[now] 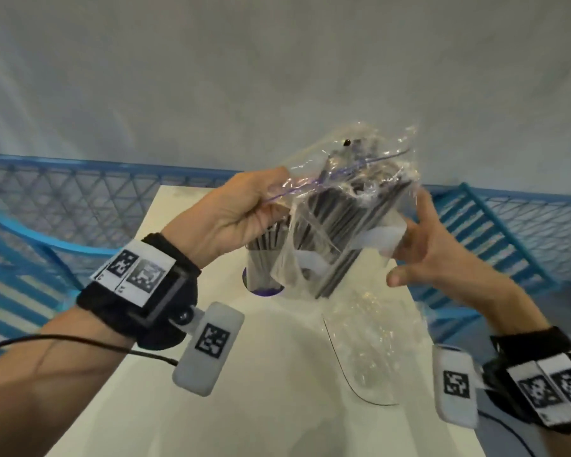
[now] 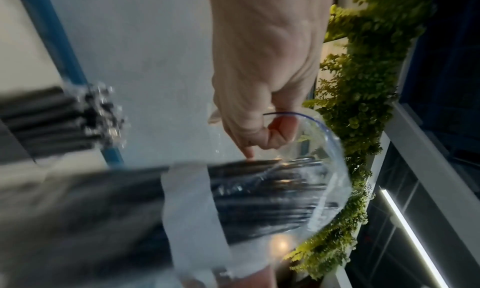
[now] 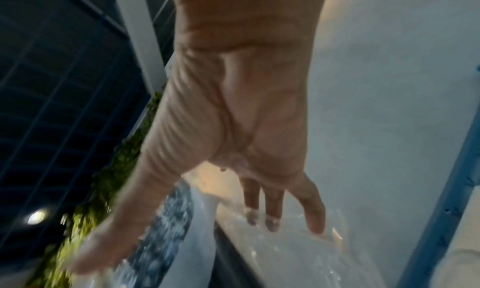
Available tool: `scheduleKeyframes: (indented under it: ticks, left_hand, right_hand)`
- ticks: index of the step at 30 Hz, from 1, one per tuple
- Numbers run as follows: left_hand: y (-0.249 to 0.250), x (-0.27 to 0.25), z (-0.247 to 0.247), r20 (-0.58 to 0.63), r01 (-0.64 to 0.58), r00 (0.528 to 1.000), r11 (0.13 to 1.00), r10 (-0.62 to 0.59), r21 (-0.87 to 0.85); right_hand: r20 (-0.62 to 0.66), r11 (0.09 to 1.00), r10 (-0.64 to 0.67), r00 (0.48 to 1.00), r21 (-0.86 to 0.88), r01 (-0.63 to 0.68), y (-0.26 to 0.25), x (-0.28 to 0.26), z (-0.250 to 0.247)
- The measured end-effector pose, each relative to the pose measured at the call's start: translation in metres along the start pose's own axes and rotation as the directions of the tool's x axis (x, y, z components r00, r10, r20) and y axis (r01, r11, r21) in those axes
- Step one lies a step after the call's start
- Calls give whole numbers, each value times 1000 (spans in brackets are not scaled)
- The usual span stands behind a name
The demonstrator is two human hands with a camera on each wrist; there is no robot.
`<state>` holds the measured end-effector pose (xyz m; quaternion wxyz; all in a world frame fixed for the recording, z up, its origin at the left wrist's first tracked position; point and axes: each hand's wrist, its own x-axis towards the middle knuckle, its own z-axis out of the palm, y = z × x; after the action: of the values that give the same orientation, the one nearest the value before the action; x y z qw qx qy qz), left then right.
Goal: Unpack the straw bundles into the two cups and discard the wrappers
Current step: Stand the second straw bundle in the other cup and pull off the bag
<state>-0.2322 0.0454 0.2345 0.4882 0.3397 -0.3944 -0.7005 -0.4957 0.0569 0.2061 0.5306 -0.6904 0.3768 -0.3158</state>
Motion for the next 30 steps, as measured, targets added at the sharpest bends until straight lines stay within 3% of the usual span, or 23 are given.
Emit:
scheduleKeyframes:
  ticks: [2, 4, 8, 11, 13, 17, 21, 24, 26, 30]
  left_hand:
    - [-5, 8, 14, 13, 5, 1000, 1000, -5, -19]
    - [-9, 14, 27, 1, 23, 1000, 998, -23, -57]
    - [-31, 37, 34, -59, -29, 998, 995, 35, 92]
    - [-69, 63, 31, -125, -4, 992, 998, 12, 57]
    - [-102, 79, 34, -75, 53, 996, 998, -50, 43]
    - [-169, 107, 62, 0, 227, 974, 974, -227, -4]
    - [-205, 130, 92, -3, 274, 961, 959, -275, -79]
    - [-213, 144, 108, -54, 247, 966, 963, -254, -108]
    - [-218, 154, 109, -92, 254, 958, 955, -270, -154]
    - [-229, 168, 102, -112, 268, 947, 931, -302, -248]
  right_hand:
    - [-218, 998, -18, 976, -62, 4, 11, 2, 0]
    - [-385, 996, -84, 919, -43, 73, 17, 5, -8]
    - [-482, 971, -187, 856, 42, 236, 18, 3, -57]
    - [-367, 967, -253, 895, -78, 242, 15, 4, -98]
    - [-265, 970, -244, 933, -94, 226, 22, 7, -123]
    - [-149, 991, -131, 980, -29, 128, 43, 26, -155]
    - [-49, 998, -44, 998, -51, 42, 68, 52, -173]
    - [21, 948, 39, 999, -318, -30, 75, 72, -179]
    - [106, 912, 110, 988, -407, -58, 73, 84, -182]
    - [272, 783, 321, 907, -615, -93, 81, 103, -193]
